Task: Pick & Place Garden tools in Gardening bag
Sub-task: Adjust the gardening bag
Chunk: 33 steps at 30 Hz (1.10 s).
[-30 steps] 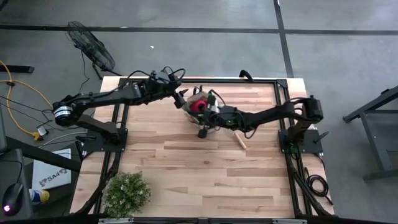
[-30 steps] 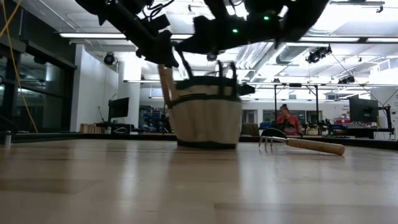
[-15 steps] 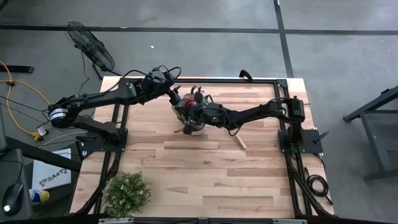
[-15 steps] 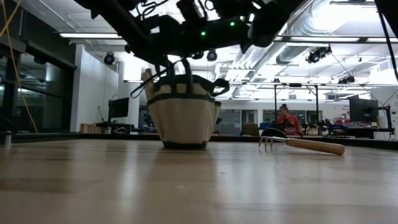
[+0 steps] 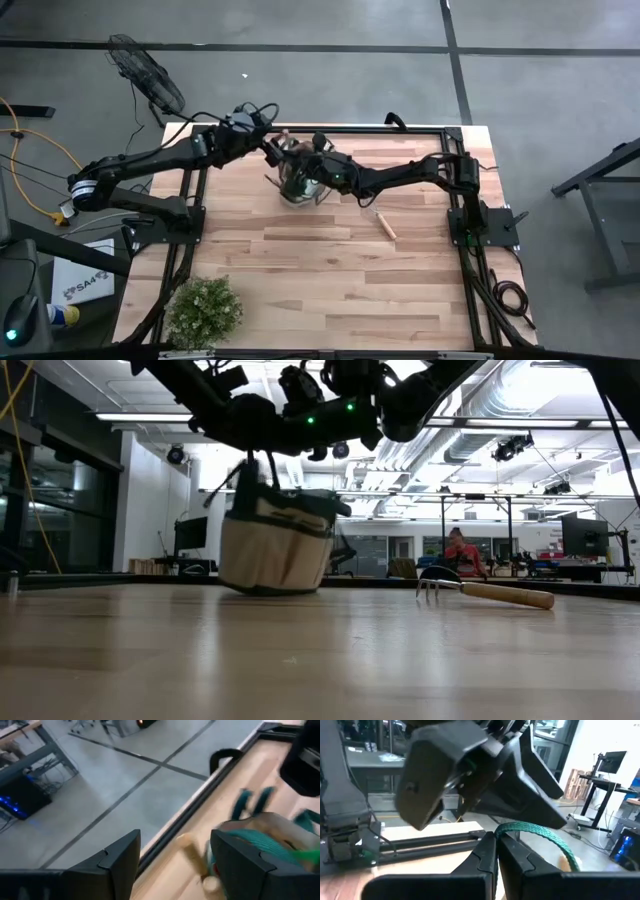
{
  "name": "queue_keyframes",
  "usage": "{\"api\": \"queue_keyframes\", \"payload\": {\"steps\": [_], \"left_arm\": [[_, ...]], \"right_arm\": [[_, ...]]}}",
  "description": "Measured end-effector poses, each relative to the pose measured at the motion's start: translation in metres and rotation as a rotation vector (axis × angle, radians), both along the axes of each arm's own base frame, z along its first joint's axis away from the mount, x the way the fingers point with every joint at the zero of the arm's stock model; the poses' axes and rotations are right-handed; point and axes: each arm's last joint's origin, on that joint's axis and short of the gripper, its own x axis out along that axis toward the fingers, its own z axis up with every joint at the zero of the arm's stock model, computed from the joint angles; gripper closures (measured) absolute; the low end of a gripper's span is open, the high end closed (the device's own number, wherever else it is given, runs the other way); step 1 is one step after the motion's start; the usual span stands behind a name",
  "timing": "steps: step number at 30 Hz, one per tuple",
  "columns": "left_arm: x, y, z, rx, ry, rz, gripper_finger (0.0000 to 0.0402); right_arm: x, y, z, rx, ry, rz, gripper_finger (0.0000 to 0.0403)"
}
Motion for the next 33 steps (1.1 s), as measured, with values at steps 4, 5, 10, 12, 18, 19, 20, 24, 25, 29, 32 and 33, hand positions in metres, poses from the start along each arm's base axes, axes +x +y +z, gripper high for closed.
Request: {"api": "queue_keyframes", "payload": {"steps": [4, 5, 10, 12, 18, 19, 20, 24, 25, 29, 32, 33], "left_arm": [[0.0, 0.0, 0.0, -0.003, 0.003, 0.002, 0.0168], [0.0, 0.0, 0.0, -0.003, 0.003, 0.001, 0.0168], [-0.001, 0.0, -0.001, -0.004, 0.009, 0.006, 0.0168], [-0.001, 0.0, -0.001, -0.003, 0.011, 0.01, 0.0168], [-0.001, 0.0, -0.001, -0.002, 0.016, 0.014, 0.0168], [-0.001, 0.0, -0.001, -0.001, 0.016, 0.014, 0.0168], [-0.002, -0.001, 0.0, 0.0, 0.013, 0.015, 0.0168], [-0.005, -0.001, 0.004, 0.014, -0.002, 0.027, 0.0168], [-0.005, -0.001, 0.004, 0.015, -0.002, 0.027, 0.0168], [-0.007, -0.002, 0.005, 0.015, -0.003, 0.028, 0.0168], [-0.008, -0.002, 0.003, 0.009, 0.012, 0.028, 0.0168], [-0.008, -0.003, 0.003, 0.008, 0.012, 0.027, 0.0168]], "right_arm": [[-0.001, -0.008, -0.001, 0.034, -0.01, 0.005, 0.0398], [-0.001, -0.009, -0.001, 0.037, -0.01, 0.002, 0.0398], [-0.003, -0.017, -0.003, 0.043, -0.001, -0.033, 0.0398], [-0.004, -0.022, -0.004, 0.055, 0.006, -0.054, 0.0398], [-0.007, -0.039, -0.005, 0.095, -0.008, -0.08, 0.0398], [-0.008, -0.042, -0.005, 0.101, -0.01, -0.084, 0.0398], [-0.009, -0.044, -0.005, 0.109, -0.014, -0.089, 0.0398], [-0.011, -0.052, -0.005, 0.12, -0.021, -0.092, 0.0398], [-0.011, -0.054, -0.005, 0.121, -0.022, -0.102, 0.0398], [-0.014, -0.06, -0.007, 0.151, -0.033, -0.165, 0.0398], [-0.016, -0.064, -0.01, 0.171, -0.018, -0.209, 0.0398], [-0.016, -0.066, -0.01, 0.171, -0.016, -0.23, 0.0398]]}}
